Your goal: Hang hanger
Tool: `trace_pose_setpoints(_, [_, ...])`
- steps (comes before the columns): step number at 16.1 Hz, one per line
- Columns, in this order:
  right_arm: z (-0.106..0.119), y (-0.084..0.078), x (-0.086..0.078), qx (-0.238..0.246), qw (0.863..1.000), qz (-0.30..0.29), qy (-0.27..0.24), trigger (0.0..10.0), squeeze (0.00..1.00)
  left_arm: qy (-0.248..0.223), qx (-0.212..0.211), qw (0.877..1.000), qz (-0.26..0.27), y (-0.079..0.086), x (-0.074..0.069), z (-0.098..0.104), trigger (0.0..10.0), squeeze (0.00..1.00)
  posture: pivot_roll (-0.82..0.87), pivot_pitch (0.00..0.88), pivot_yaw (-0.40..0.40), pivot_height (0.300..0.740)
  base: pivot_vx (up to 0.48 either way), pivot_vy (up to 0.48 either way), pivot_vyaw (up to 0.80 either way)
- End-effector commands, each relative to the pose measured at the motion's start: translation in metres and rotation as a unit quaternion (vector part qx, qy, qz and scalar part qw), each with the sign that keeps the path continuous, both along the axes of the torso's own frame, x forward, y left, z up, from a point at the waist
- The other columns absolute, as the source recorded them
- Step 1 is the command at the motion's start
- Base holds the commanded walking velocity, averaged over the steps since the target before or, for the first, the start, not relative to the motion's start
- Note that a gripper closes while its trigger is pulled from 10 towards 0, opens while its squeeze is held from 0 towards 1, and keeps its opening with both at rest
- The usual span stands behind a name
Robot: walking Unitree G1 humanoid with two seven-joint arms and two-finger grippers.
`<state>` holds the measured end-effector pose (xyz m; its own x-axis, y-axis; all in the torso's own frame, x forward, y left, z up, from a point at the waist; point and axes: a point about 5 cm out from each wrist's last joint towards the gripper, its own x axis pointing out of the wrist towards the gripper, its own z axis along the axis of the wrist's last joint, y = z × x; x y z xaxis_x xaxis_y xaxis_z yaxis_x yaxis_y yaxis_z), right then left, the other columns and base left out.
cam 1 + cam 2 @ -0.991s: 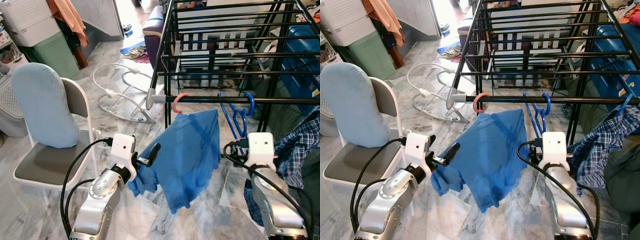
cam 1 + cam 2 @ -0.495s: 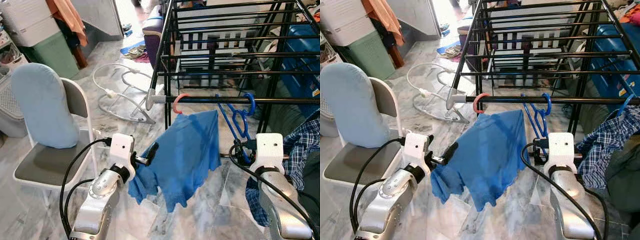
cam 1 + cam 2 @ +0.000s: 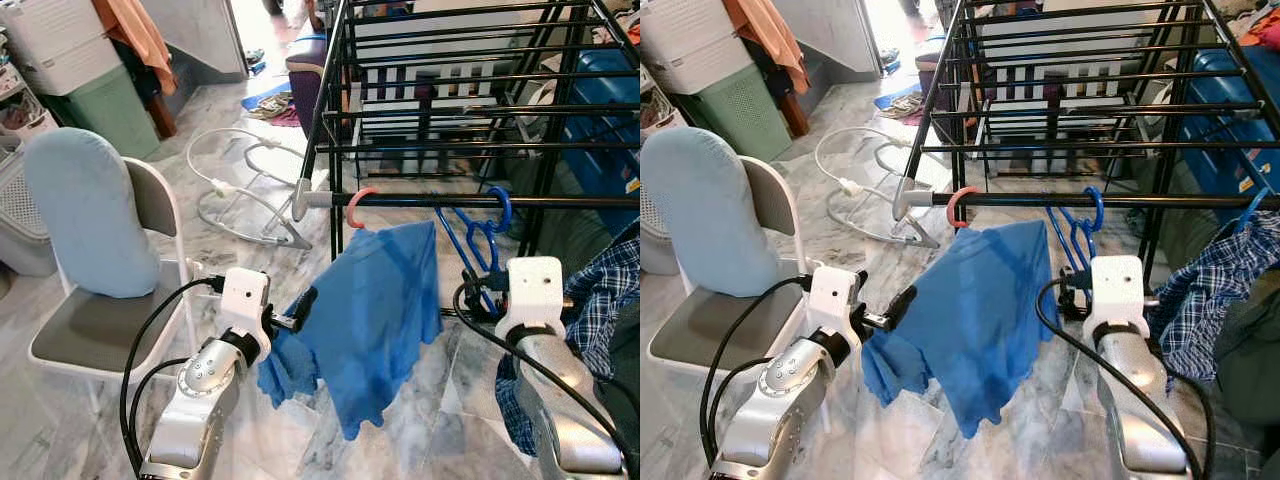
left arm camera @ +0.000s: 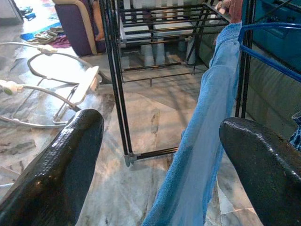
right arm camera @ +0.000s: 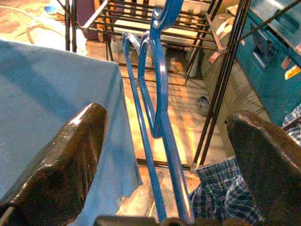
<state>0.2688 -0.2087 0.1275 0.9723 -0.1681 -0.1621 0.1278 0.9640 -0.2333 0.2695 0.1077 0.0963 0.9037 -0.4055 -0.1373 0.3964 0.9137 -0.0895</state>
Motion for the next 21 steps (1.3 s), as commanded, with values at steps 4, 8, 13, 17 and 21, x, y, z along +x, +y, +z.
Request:
trace_pose_setpoints(4, [0.004, 0.002, 0.005, -0.005, 1.000, 0.004, -0.008, 10.0, 1.00, -0.001, 0.011, 1.000, 0.005, 0.003, 0.001, 0.000, 10.0, 0.00, -0.15, 0.036, 0.126, 0.740, -0.304, 0.000, 0.00])
trace_pose_setpoints(8, [0.003, 0.001, 0.004, -0.008, 1.000, 0.000, -0.005, 10.0, 1.00, 0.001, 0.010, 1.000, 0.005, 0.003, 0.001, 0.000, 10.0, 0.00, -0.16, 0.046, 0.125, 0.740, -0.348, 0.000, 0.00])
trace_pose_setpoints(13, [0.005, -0.001, 0.006, -0.015, 1.000, -0.002, -0.008, 10.0, 1.00, 0.001, 0.009, 1.000, 0.005, 0.002, 0.002, 0.000, 10.0, 0.00, -0.16, 0.045, 0.121, 0.740, -0.389, 0.000, 0.00])
trace_pose_setpoints(17, [0.007, 0.003, 0.009, -0.024, 1.000, 0.015, -0.012, 10.0, 0.42, -0.011, 0.009, 1.000, 0.028, 0.010, 0.006, 0.003, 10.0, 0.00, -0.15, 0.016, 0.109, 0.740, -0.352, 0.000, 0.00])
trace_pose_setpoints(21, [0.012, 0.013, 0.029, -0.014, 0.998, 0.053, -0.020, 10.0, 0.00, -0.032, 0.014, 0.994, 0.107, 0.036, 0.011, 0.008, 10.0, 0.00, -0.12, 0.000, 0.050, 0.740, 0.000, 0.000, 0.00])
